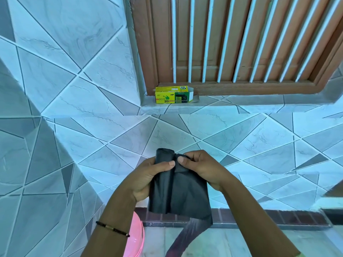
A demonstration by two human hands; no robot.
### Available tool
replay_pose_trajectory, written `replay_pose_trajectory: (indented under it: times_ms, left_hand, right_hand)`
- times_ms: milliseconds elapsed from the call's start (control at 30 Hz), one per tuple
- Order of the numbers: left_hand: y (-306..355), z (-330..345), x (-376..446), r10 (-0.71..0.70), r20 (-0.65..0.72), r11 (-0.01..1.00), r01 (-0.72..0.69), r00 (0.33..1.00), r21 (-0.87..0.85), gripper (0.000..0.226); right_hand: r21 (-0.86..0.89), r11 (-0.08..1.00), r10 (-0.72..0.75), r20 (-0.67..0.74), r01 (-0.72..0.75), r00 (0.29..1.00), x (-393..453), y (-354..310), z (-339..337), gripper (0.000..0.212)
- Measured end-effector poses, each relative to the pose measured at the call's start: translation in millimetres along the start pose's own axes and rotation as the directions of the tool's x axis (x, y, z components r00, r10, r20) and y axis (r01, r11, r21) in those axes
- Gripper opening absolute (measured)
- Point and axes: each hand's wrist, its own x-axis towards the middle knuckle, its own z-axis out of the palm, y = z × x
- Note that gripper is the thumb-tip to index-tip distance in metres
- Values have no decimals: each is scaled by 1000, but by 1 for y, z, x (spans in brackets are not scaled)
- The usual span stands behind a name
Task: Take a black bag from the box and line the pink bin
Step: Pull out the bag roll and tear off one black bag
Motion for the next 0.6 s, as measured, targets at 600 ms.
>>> replay_pose_trajectory:
  times_ms: [600]
  left_hand:
    - [-7,5,-3,-39,102,949,69,994,-309,54]
  right_hand:
    - [154,988,17,47,-24,999,-14,4,-7,24]
